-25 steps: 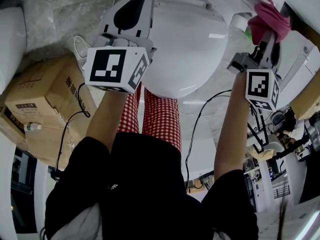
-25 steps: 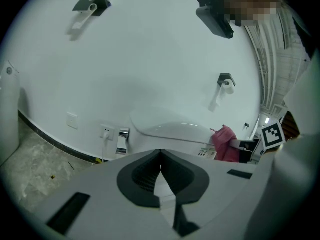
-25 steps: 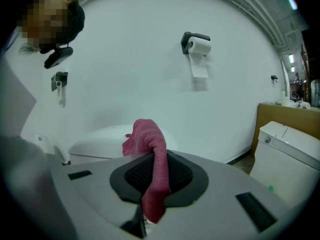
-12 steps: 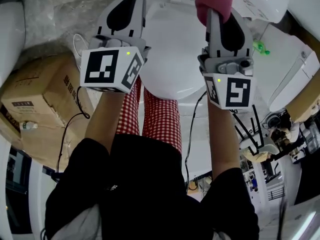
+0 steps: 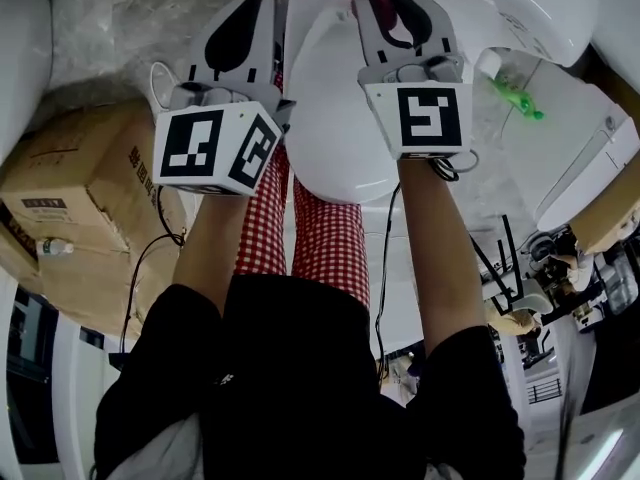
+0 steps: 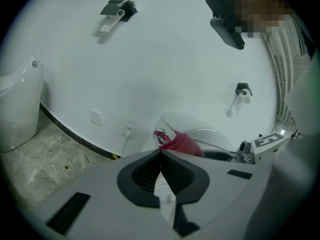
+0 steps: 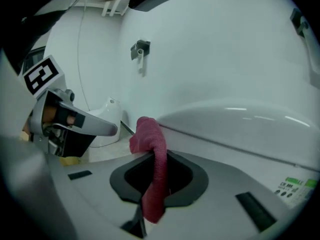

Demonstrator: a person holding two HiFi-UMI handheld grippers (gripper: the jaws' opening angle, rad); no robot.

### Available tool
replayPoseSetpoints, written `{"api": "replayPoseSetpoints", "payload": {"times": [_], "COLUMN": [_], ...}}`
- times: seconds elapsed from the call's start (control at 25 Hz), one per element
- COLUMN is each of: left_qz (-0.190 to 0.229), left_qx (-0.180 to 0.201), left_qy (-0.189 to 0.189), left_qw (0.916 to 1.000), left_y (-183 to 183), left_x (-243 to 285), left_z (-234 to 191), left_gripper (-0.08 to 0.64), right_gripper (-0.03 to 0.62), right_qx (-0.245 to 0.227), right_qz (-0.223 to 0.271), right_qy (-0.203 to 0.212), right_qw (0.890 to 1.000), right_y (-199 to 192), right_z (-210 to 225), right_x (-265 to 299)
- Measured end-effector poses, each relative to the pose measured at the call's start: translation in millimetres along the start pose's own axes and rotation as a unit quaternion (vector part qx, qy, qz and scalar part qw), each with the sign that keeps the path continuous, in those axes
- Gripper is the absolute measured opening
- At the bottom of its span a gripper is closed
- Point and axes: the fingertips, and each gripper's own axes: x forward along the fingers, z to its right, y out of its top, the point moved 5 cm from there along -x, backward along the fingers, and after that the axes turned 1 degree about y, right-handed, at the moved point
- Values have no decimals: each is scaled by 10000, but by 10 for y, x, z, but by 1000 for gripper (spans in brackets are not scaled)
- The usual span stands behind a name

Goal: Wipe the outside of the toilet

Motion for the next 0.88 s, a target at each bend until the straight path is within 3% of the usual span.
{"api": "replayPoseSetpoints", "payload": {"times": [0.24, 0.52, 0.88], "left_qz": [-111, -59, -229], "left_qx": [-26, -19, 75], "left_qy": [-100, -235, -308], "left_qw": [9999, 9997, 9992], "left_y": [-20, 27, -51], "left_x": [47, 77, 79], "left_z": [-28, 48, 124], "left_gripper": [9, 9, 9], "right_gripper": [55, 55, 55], "right_qx": [779, 1575, 2121], "right_qz": [-259, -131, 32], "right_qy": [-550, -966, -1418], "right_qw": [9951, 9827, 9669], "right_y": [-141, -171, -271], "right_z": [183, 321, 594], "right_x": [126, 29, -182]}}
